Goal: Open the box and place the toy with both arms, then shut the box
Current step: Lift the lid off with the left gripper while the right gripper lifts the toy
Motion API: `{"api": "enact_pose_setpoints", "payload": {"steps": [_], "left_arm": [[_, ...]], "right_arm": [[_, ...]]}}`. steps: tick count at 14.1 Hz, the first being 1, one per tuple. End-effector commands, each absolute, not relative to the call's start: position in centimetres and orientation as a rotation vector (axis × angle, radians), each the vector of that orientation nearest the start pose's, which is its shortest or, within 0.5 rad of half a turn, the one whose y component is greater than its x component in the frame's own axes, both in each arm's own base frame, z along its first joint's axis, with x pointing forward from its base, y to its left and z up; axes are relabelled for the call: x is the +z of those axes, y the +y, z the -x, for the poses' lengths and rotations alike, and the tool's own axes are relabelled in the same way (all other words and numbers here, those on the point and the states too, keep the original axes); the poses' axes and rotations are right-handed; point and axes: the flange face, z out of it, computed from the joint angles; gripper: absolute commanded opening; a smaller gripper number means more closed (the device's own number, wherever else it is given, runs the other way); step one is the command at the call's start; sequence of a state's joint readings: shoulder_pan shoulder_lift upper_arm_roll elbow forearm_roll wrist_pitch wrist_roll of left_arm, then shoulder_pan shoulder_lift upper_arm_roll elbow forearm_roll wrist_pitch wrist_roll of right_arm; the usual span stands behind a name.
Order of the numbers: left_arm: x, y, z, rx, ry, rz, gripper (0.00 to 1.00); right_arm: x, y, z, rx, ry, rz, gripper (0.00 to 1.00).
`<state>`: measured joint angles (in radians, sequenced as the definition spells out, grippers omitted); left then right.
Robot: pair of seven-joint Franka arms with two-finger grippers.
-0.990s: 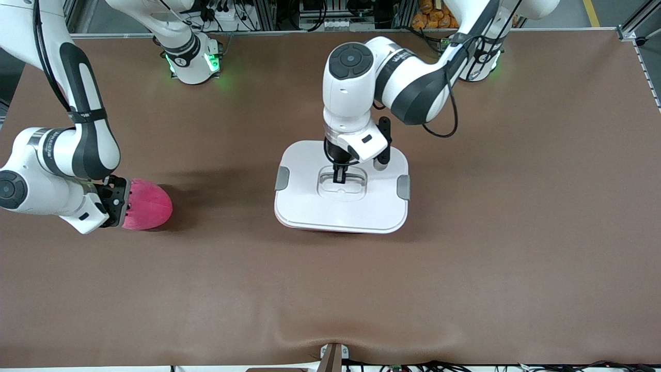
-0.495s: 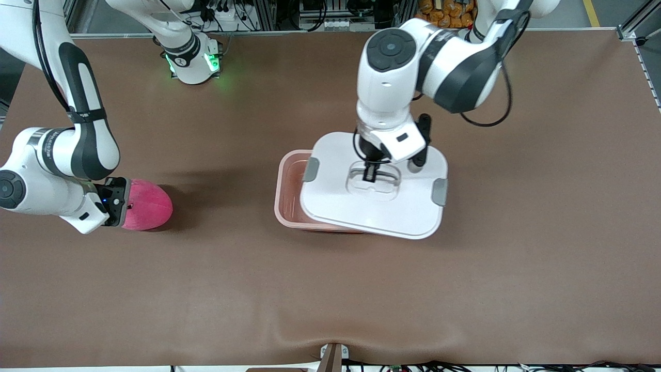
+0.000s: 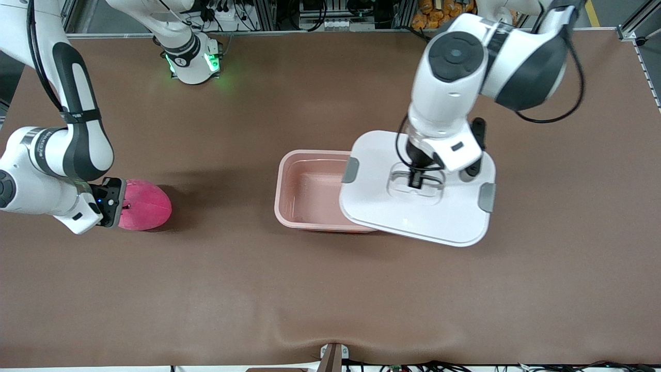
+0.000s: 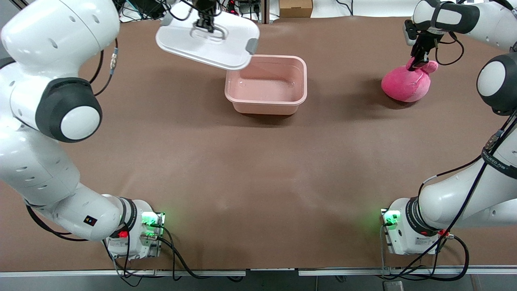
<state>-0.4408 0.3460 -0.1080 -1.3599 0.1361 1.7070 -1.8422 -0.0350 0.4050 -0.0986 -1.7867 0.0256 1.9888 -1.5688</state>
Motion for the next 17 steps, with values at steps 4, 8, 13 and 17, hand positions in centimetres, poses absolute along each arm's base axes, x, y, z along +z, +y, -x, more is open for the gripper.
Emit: {"api": "enact_pose_setpoints", "payload": {"steps": [4,8,13,17], "left_arm": [[52.9,-25.8,-58.6,-0.11,-1.819,2.466,0.0],[50.9,-22.0,-58.7,-0.053,-1.817,2.416,0.0],[48.1,-18.7,-57.0,-0.045,-1.812,2.402,0.0],[46.5,-15.4,-55.8,-0.05,-1.742,2.462,0.0]], "right_arm": [[34.3,-7.5,-62.8,0.208,-1.917,2.279,0.0],[35.8,-7.1,-62.9,0.241,-1.845,2.316,0.0],[37.5,-6.6,-62.3,0.272,-1.707,2.407,0.0],[40.0,-4.1,-61.7,0.302,-1.592,2.49,0.0]]}}
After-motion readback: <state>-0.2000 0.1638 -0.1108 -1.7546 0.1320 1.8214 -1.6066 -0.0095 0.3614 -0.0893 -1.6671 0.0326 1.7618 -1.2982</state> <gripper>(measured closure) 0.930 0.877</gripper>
